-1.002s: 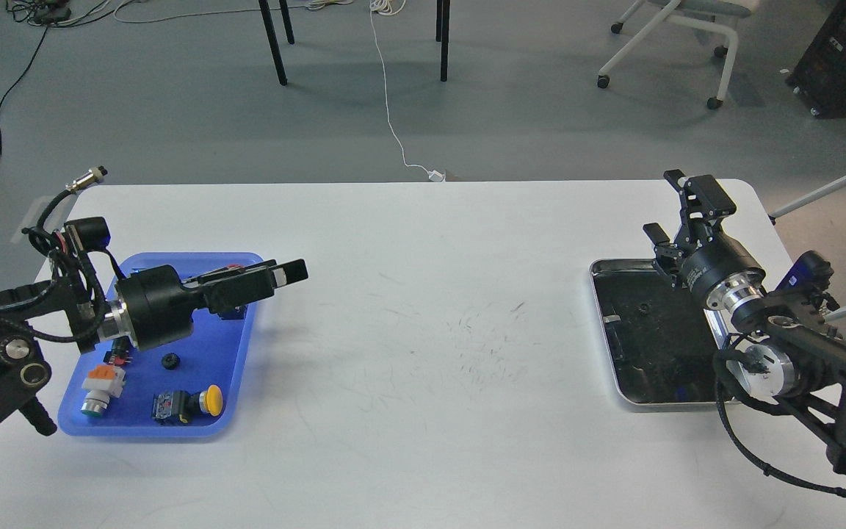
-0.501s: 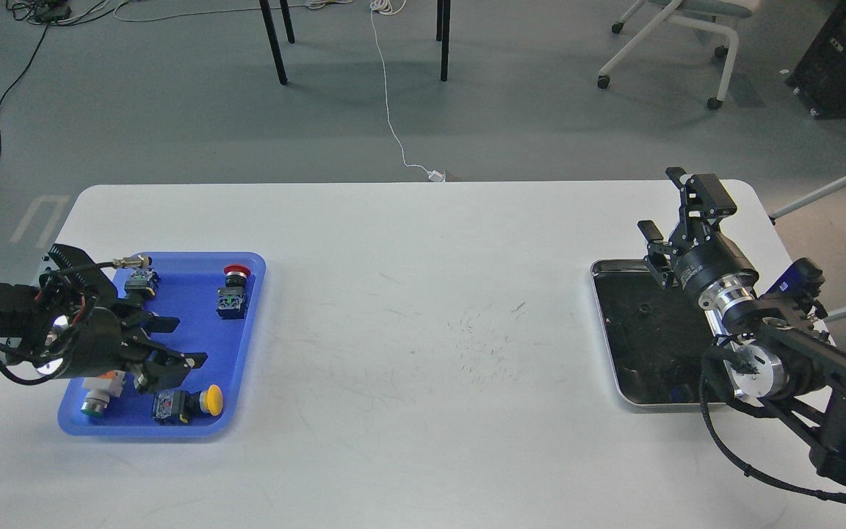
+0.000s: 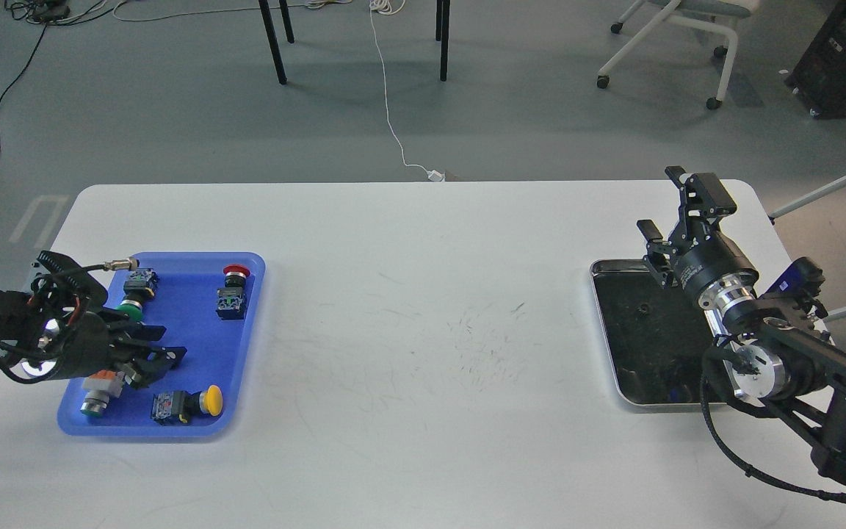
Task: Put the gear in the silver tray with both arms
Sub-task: 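Grasp another black gear in the blue tray with the left gripper, then carry the second gear to the table middle and release it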
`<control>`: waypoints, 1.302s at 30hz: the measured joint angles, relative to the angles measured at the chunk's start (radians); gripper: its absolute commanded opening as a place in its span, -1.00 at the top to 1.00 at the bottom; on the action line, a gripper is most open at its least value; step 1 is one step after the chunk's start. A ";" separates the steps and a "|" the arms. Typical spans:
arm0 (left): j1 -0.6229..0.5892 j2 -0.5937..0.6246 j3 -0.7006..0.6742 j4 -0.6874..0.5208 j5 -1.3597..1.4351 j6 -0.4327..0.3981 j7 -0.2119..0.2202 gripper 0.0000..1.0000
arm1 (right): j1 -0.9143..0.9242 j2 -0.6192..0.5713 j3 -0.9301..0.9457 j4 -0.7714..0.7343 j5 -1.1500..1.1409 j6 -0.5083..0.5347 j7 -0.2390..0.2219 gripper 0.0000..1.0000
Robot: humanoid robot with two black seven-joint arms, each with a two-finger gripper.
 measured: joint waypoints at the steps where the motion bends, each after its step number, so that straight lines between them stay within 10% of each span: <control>1: 0.000 -0.002 0.000 0.000 0.000 0.000 0.000 0.03 | 0.000 -0.001 0.000 0.000 0.000 0.000 0.000 -0.95; 39: -0.027 -0.037 0.037 0.041 0.000 -0.003 0.001 0.71 | -0.002 -0.004 0.006 0.000 -0.001 0.000 0.000 -0.95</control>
